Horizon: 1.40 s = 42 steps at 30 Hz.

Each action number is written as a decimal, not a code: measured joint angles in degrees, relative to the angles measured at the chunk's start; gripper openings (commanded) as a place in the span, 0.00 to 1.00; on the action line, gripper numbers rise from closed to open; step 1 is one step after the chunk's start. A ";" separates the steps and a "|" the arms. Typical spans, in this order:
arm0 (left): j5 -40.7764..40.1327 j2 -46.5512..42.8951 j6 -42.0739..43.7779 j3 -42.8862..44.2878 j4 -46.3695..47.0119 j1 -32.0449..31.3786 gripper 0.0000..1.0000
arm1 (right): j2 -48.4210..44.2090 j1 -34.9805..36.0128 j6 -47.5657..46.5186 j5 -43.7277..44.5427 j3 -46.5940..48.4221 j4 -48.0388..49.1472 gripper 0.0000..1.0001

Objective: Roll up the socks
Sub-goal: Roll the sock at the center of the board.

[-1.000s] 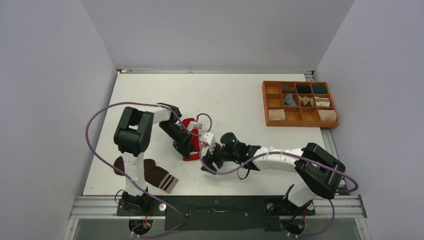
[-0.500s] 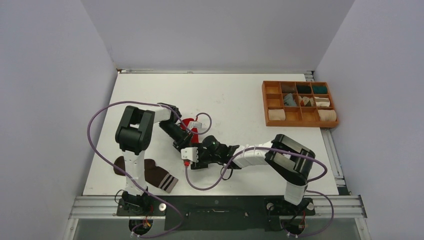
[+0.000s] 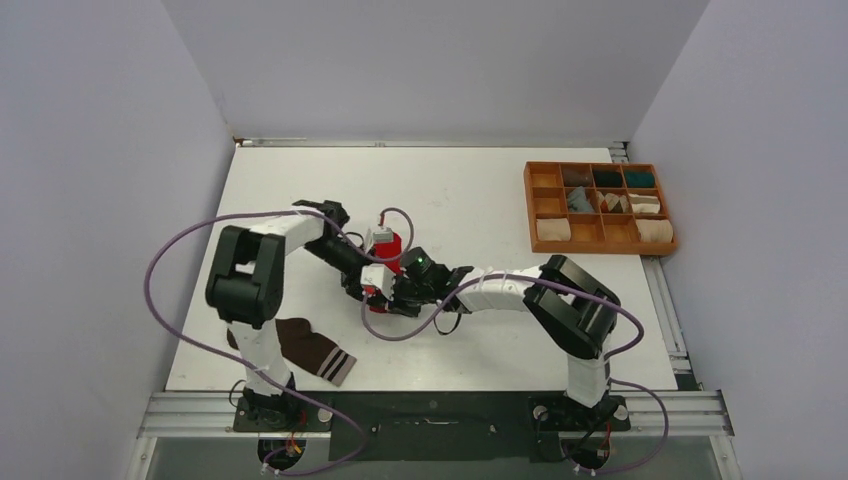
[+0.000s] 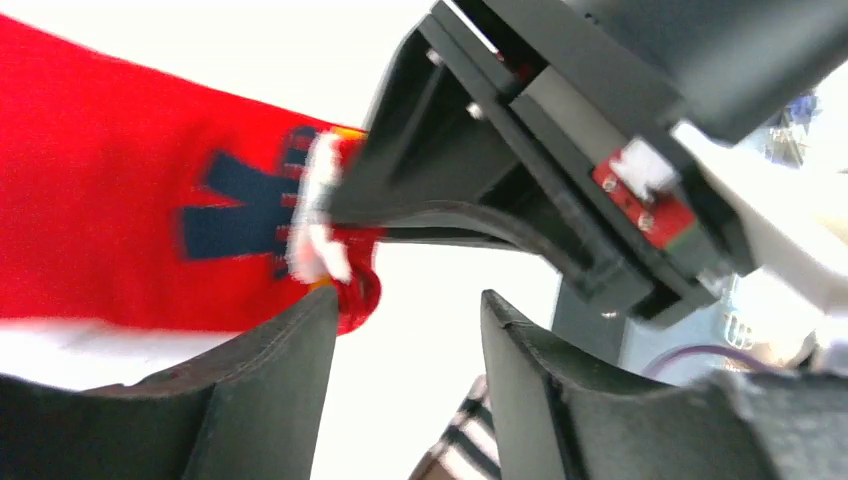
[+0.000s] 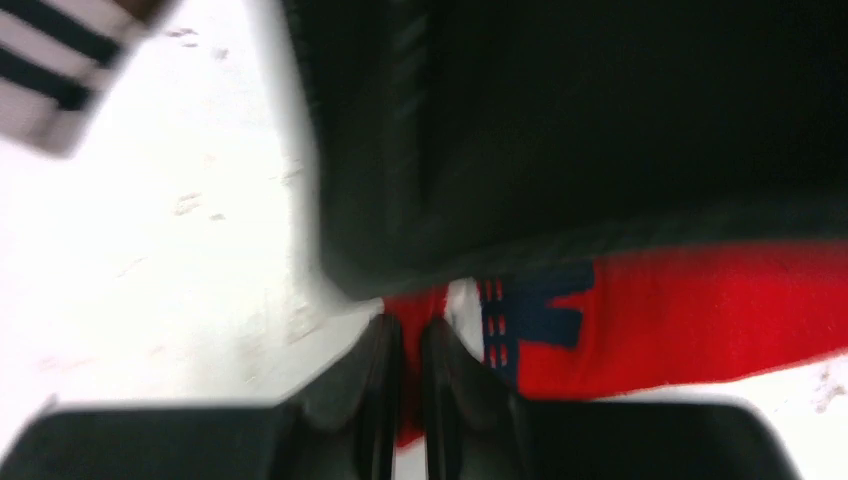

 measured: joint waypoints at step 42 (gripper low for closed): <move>-29.75 -27.10 13.00 -26.10 31.15 -17.49 0.00 | 13.84 -15.45 59.89 -40.37 3.67 9.68 0.38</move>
